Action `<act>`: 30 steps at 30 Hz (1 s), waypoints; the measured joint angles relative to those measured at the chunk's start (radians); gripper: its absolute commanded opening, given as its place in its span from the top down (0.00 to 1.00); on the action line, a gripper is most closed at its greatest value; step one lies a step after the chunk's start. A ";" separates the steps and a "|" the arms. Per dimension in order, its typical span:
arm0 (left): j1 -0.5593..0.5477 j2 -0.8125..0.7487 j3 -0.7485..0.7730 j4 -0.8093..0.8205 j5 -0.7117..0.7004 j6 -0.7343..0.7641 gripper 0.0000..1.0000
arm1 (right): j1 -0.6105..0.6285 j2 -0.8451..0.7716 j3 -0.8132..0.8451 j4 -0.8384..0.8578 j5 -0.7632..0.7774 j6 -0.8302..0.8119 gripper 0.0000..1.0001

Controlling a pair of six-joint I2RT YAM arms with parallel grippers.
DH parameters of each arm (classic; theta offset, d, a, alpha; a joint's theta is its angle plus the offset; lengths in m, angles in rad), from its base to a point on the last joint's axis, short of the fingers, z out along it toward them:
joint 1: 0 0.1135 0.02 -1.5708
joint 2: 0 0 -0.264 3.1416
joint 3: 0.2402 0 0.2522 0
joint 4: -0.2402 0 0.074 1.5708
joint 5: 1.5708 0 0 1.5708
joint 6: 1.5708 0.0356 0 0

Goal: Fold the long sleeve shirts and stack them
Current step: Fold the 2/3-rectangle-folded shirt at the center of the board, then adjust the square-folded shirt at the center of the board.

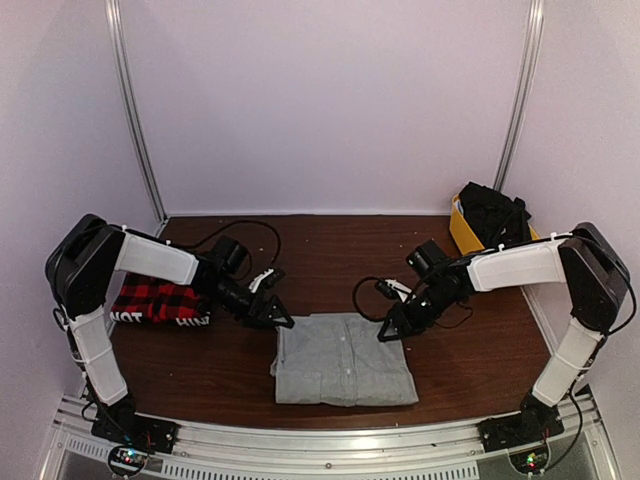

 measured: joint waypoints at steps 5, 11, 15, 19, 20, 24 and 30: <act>0.000 -0.008 0.014 -0.043 -0.081 0.014 0.02 | -0.002 -0.002 0.000 -0.023 0.070 0.001 0.70; 0.000 -0.115 0.015 -0.098 -0.237 0.021 0.02 | -0.004 -0.086 -0.024 -0.064 0.188 0.011 0.39; 0.000 -0.269 0.014 -0.117 -0.356 0.022 0.02 | -0.005 -0.187 -0.035 -0.079 0.245 0.029 0.29; -0.010 -0.445 -0.003 -0.117 -0.466 0.021 0.02 | 0.017 -0.286 -0.046 -0.076 0.300 0.039 0.28; -0.015 -0.478 -0.010 -0.114 -0.483 0.021 0.02 | 0.031 -0.311 -0.050 -0.072 0.313 0.044 0.28; -0.087 -0.615 -0.043 -0.110 -0.599 0.022 0.02 | 0.089 -0.397 -0.071 -0.051 0.348 0.065 0.26; -0.193 -0.764 -0.059 -0.101 -0.863 0.044 0.02 | 0.108 -0.468 -0.093 -0.030 0.392 0.094 0.06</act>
